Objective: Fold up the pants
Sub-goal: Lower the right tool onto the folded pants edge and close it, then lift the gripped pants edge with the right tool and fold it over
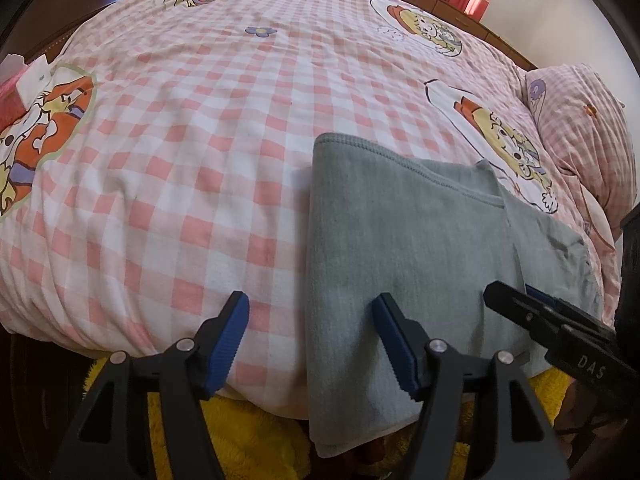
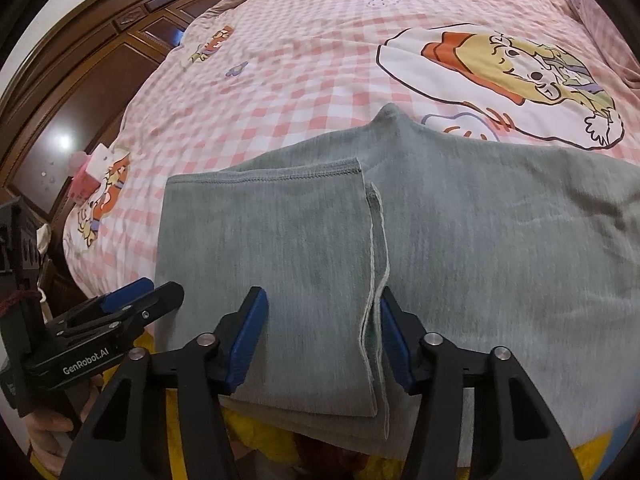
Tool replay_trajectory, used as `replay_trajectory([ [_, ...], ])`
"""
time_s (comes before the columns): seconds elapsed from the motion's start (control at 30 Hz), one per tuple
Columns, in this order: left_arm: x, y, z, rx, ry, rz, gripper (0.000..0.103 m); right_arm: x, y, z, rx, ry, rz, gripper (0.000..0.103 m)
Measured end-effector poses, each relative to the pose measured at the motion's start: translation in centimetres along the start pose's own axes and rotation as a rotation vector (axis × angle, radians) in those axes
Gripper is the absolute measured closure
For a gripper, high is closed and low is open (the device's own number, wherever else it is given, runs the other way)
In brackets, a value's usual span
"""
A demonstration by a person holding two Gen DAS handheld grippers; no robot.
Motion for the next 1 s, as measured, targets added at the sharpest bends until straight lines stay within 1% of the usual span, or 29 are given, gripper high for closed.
replay_trajectory([
  [0.13, 0.1, 0.0, 0.1, 0.002, -0.001, 0.001, 0.034, -0.3, 0.1, 0.0, 0.006, -0.004, 0.003, 0.058],
  [0.33, 0.1, 0.0, 0.3, -0.003, -0.002, 0.003, 0.033, -0.4, 0.4, -0.5, 0.000, -0.023, 0.020, 0.066],
  [0.5, 0.0, 0.0, 0.3, -0.009, -0.005, 0.007, 0.033, -0.5, 0.6, -0.9, -0.028, -0.035, 0.039, 0.066],
  [0.77, 0.0, -0.1, 0.2, -0.009, -0.004, 0.006, 0.033, -0.5, 0.8, -0.8, -0.019, -0.034, 0.025, 0.066],
  [0.8, 0.0, -0.1, 0.2, -0.009, -0.005, 0.006, 0.033, -0.5, 0.8, -0.8, -0.019, -0.037, 0.020, 0.071],
  [0.83, -0.1, -0.1, 0.2, -0.008, -0.006, 0.006, 0.033, -0.5, 0.9, -0.9, -0.020, -0.039, 0.018, 0.080],
  [0.9, -0.1, 0.0, 0.1, -0.009, -0.005, 0.006, 0.033, -0.5, 1.0, -1.1, -0.023, -0.045, 0.020, 0.088],
  [1.0, -0.1, 0.0, -0.1, -0.011, -0.007, 0.006, 0.033, -0.6, 1.3, -1.8, -0.052, -0.061, 0.023, 0.092],
])
Point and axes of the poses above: each gripper's, at about its wrist camera, not at the fingertips, and z roughly the way its jaws point, y to its left, x to its underside, the point moved 9 cm from there along z, roughly the way its jaws point, and after that the axes turned 2 degrees about -z, right-handed, at the moved point
